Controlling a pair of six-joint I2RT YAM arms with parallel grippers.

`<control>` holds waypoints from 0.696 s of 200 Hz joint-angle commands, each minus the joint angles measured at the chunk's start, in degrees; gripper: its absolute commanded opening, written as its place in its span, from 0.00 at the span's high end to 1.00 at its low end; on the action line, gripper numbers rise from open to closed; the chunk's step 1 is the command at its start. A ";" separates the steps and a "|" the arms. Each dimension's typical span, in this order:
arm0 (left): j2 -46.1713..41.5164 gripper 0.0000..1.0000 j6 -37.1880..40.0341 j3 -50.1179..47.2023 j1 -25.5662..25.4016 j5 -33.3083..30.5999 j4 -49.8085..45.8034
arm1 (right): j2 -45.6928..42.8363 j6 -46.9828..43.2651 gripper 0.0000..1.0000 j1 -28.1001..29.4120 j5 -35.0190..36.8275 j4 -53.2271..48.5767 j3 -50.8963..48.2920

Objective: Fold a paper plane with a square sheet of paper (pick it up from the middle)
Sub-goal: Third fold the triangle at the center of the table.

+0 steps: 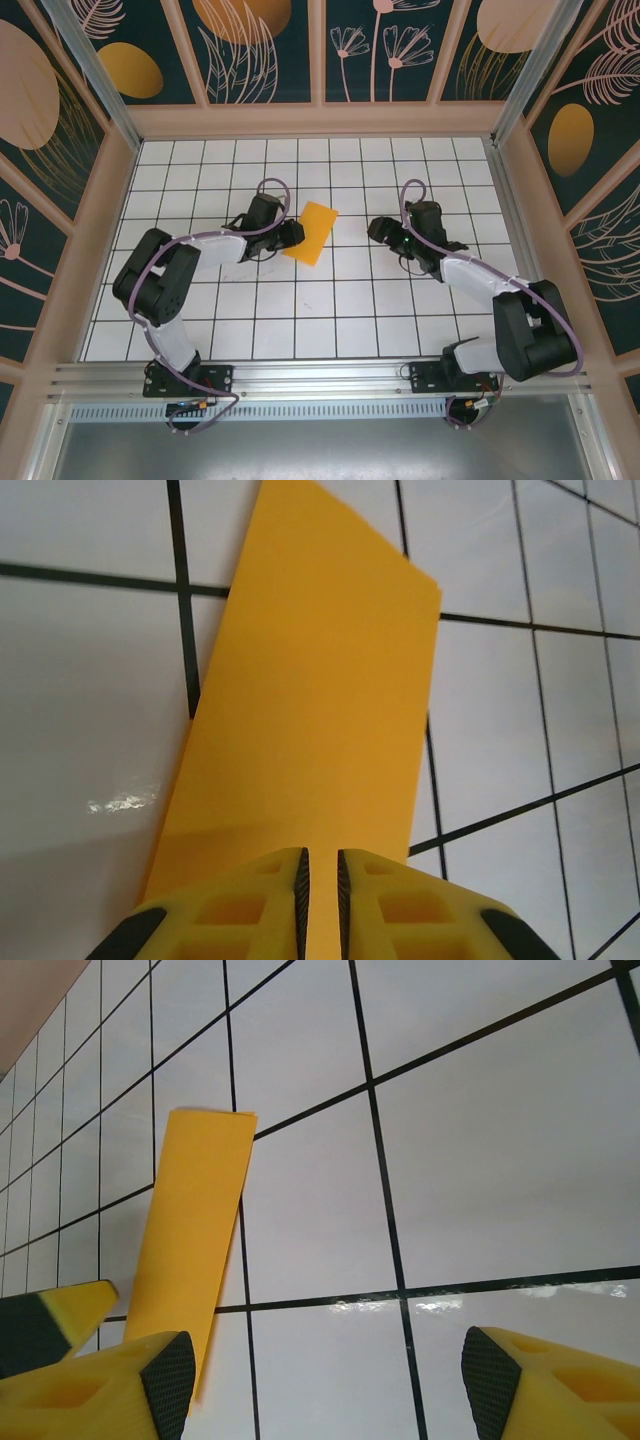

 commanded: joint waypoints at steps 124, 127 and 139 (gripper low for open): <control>3.44 0.80 -6.88 -5.66 -0.09 12.68 11.04 | 1.65 -0.59 0.27 1.08 -0.17 0.22 3.04; 3.48 0.80 -7.08 -5.57 -0.26 13.01 11.05 | 1.65 -0.55 0.27 1.03 -0.18 0.15 3.04; 3.67 0.80 -7.38 -5.18 -1.36 13.94 10.82 | 1.64 -0.59 0.27 1.02 -0.21 0.00 2.95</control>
